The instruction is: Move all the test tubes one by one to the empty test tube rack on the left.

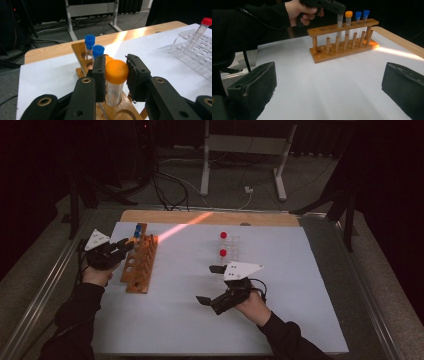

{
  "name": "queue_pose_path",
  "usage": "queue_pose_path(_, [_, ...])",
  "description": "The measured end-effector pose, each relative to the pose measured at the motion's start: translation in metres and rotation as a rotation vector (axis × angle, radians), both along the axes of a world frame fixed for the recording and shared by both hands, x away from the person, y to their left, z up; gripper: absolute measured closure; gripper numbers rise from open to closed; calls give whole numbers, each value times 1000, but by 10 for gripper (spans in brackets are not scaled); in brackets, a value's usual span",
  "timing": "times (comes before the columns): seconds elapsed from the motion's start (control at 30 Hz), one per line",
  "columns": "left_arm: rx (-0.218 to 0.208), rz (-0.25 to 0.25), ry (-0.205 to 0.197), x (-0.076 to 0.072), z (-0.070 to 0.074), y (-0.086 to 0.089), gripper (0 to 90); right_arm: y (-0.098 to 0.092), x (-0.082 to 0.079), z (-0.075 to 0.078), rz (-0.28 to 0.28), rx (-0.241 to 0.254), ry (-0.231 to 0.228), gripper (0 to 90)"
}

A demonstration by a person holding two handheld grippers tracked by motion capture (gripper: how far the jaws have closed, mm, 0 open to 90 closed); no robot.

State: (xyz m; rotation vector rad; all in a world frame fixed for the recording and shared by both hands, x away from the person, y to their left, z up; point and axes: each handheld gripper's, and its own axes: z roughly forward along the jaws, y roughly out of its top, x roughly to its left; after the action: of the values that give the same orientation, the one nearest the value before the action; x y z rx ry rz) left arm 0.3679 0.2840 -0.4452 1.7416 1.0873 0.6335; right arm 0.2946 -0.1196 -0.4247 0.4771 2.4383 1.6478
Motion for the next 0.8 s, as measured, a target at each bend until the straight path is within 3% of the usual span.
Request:
queue_pose_path(0.47, [53,-2,7,2,-6,-7,713,-1,-1,0,4,4,6,0])
queue_pose_path(0.7, [12,-15,15,0,-6,-4,697,-1,-1,2,5,7,0,0])
queue_pose_path(0.8, [-7,-36,-5,-7,-1,-3,628,-3,-1,5,0,12,-1,0])
